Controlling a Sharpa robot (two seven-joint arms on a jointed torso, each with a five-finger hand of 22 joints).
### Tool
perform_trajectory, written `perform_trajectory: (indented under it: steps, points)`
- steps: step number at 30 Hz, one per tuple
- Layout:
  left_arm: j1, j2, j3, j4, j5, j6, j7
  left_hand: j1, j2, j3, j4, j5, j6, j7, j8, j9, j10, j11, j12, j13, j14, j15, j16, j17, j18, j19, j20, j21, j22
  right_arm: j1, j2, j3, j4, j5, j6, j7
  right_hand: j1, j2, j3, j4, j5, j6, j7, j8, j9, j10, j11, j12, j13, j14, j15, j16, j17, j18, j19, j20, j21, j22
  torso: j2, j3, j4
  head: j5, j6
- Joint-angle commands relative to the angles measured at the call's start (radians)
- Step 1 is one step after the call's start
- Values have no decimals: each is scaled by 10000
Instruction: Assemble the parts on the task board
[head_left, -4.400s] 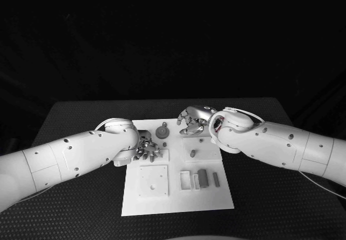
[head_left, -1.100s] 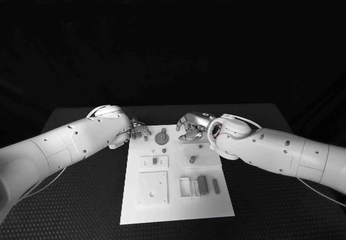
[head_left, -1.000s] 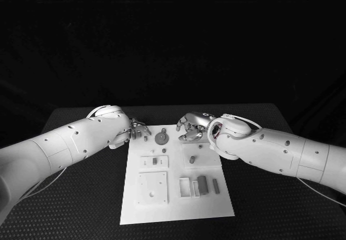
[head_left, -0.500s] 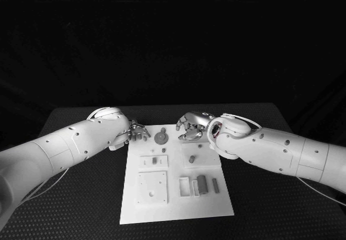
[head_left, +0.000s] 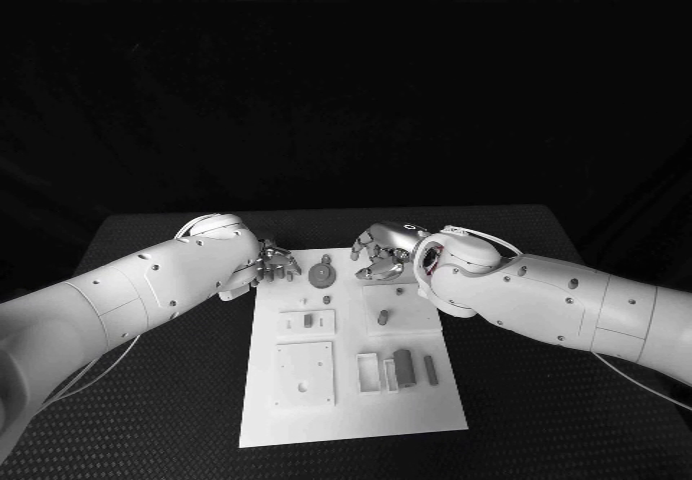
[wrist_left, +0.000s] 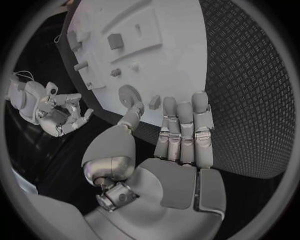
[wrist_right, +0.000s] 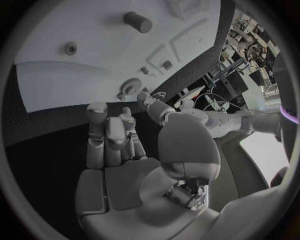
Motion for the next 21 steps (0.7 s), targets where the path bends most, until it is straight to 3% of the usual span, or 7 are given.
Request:
perform_trajectory:
  steps: [1,15,18,21]
  points:
    - [-74,36,-22,-41,79,25,103,152,89,-76,-27,-56,106,-8,-26,-12,40,-18,63,8,-19,-48,36,19,441,30,-45,26,23,-5,11,2,9,-34,11,15,-66,-24,-5,40,33,7,62,-52,-17,-40,16,58,-16,-21,53,-41,-5,838,-11,-92,-47,181,2,5,5,-8,-19]
    - [-88,16,-22,-36,74,91,25,962,543,-165,-49,-46,413,-113,232,50,80,-110,90,16,6,-99,78,35,391,51,-94,37,119,-5,13,2,5,-34,20,13,-68,-21,-6,42,32,8,62,-51,-16,-41,16,59,-17,-20,54,-41,-5,838,-11,-92,-48,181,0,15,-4,-7,-73]
    - [-90,28,-22,-26,68,86,5,1549,167,317,96,-64,539,-169,373,150,116,-162,93,9,34,-128,80,29,372,122,-115,29,121,-5,14,2,-1,-34,16,10,-69,-20,-6,43,32,8,62,-51,-16,-41,16,59,-18,-20,54,-42,-5,838,-11,-91,-48,181,-5,13,-6,-4,-77]
    - [-92,36,-21,-25,65,62,-2,1743,165,552,111,-65,551,-175,419,192,153,-168,109,13,68,-131,97,32,354,171,-126,35,131,-5,13,2,1,-34,25,8,-70,-19,-6,44,32,7,62,-52,-16,-41,17,60,-18,-20,54,-41,-4,838,-10,-91,-48,181,-9,12,-2,-1,-82]
